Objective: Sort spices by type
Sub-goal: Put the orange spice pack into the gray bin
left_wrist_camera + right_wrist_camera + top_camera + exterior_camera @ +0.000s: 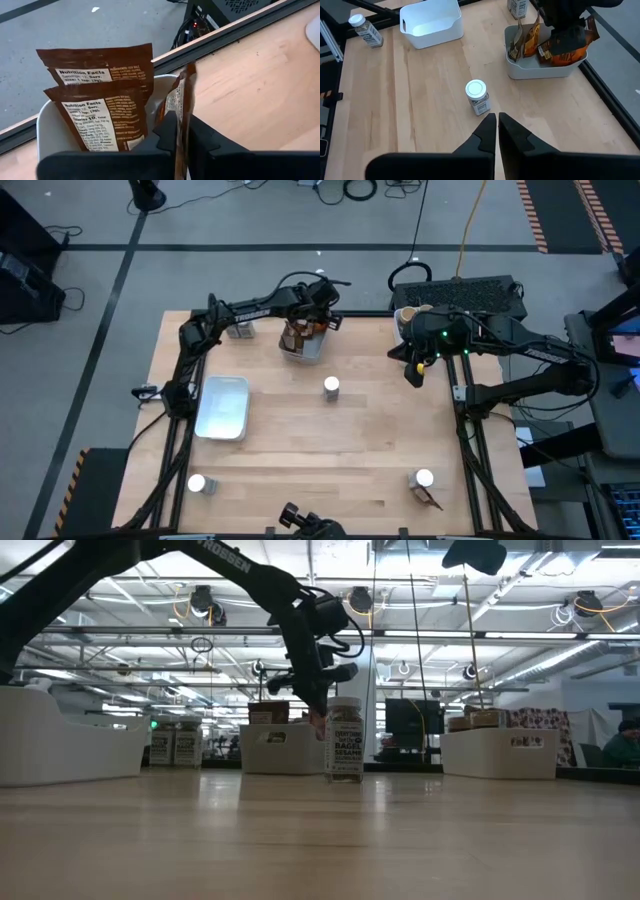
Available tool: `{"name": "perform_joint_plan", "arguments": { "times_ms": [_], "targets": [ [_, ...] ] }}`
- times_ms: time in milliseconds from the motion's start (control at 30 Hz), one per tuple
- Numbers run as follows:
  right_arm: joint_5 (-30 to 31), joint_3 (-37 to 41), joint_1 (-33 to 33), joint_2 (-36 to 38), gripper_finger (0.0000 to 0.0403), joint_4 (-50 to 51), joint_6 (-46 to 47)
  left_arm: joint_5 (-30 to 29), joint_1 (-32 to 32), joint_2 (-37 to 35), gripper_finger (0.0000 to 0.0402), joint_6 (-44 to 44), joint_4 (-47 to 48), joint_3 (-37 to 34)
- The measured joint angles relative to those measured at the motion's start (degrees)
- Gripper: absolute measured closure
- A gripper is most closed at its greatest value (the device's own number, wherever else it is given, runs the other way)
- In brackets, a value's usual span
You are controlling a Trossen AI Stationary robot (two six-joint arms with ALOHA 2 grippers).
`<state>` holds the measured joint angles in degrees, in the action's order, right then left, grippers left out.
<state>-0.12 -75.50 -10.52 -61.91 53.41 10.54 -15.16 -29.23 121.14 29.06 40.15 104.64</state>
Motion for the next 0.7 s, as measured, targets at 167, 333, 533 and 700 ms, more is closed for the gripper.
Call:
{"name": "perform_joint_plan", "arguments": {
  "times_ms": [167,333,533,700],
  "targets": [
    [0.0,0.0,0.0,0.0,0.0403,0.0,-0.1,0.0,-0.1,0.0,0.0367,0.4,-0.9,0.0],
    [0.0,0.0,0.0,0.0,0.0403,0.0,-0.5,0.0,0.0,0.0,0.0366,0.5,-0.8,0.0],
    [0.0,0.0,0.0,0.0,0.0403,0.0,-0.7,0.6,0.0,0.0,0.0333,0.5,-0.8,0.0],
    [0.0,0.0,0.0,0.0,0.0403,0.0,-0.7,0.7,0.0,0.0,0.0273,-0.4,-0.8,0.0]
  ]
}}
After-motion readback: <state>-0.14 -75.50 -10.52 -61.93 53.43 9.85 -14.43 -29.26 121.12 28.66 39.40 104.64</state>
